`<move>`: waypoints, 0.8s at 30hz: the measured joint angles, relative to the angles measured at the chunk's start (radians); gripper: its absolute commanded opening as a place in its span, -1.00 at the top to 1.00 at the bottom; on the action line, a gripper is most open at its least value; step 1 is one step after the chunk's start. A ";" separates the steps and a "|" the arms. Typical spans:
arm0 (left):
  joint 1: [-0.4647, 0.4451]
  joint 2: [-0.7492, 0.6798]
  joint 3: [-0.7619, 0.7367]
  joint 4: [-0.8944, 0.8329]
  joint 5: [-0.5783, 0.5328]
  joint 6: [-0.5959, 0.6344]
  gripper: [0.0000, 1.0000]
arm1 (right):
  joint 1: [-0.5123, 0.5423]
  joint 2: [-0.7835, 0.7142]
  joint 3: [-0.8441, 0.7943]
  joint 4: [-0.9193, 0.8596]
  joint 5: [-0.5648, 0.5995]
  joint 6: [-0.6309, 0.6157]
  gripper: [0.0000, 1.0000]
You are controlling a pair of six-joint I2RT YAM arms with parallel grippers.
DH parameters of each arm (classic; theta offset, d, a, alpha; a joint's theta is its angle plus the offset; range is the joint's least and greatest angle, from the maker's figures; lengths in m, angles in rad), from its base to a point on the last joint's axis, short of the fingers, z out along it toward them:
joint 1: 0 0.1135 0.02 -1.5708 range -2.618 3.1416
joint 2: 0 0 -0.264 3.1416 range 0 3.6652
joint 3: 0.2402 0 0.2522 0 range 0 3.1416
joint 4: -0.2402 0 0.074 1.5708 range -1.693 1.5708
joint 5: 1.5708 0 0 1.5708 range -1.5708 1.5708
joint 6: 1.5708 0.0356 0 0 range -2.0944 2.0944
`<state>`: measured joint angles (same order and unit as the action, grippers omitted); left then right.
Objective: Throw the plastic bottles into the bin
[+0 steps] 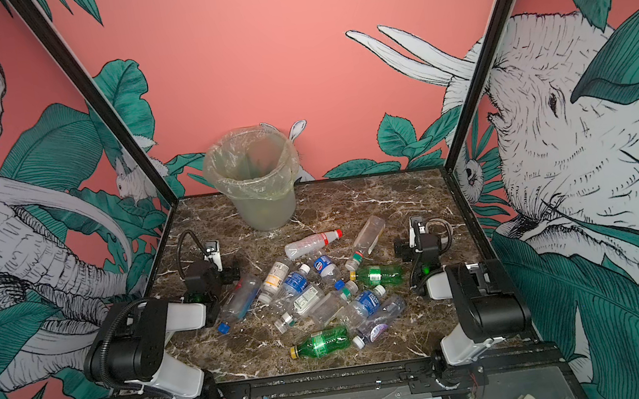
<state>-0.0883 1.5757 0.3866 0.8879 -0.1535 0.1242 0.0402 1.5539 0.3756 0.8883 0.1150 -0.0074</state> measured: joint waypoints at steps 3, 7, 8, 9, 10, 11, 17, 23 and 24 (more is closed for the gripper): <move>0.000 0.000 0.000 0.000 0.000 0.000 -0.99 | 0.000 0.000 0.000 0.000 0.001 0.000 -0.98; 0.000 0.000 0.000 0.000 0.000 0.000 -0.99 | 0.000 -0.006 -0.005 0.006 0.006 0.002 -0.99; 0.000 -0.001 0.000 0.000 -0.001 0.000 -0.99 | 0.000 -0.015 -0.010 0.009 0.006 0.002 -0.99; 0.000 -0.004 0.000 -0.003 -0.002 0.000 -0.99 | 0.000 -0.029 -0.015 0.005 0.007 0.002 -0.99; 0.000 -0.012 0.001 -0.014 -0.004 0.000 -0.99 | 0.000 -0.046 -0.016 -0.007 0.008 0.002 -0.98; 0.000 -0.028 0.005 -0.037 -0.007 -0.001 -0.99 | 0.000 -0.070 -0.016 -0.022 0.008 0.003 -0.98; 0.000 -0.156 0.074 -0.198 -0.044 -0.020 -0.99 | 0.004 -0.207 0.013 -0.139 0.029 0.003 -0.98; 0.000 -0.237 0.134 -0.355 -0.092 -0.079 -0.99 | 0.017 -0.291 0.087 -0.323 0.072 0.060 -0.98; 0.000 -0.245 0.144 -0.383 -0.096 -0.095 -0.99 | 0.018 -0.307 0.099 -0.359 0.075 0.074 -0.99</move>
<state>-0.0883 1.3304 0.5304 0.5053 -0.2493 0.0296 0.0582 1.2465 0.4744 0.5297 0.1898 0.0669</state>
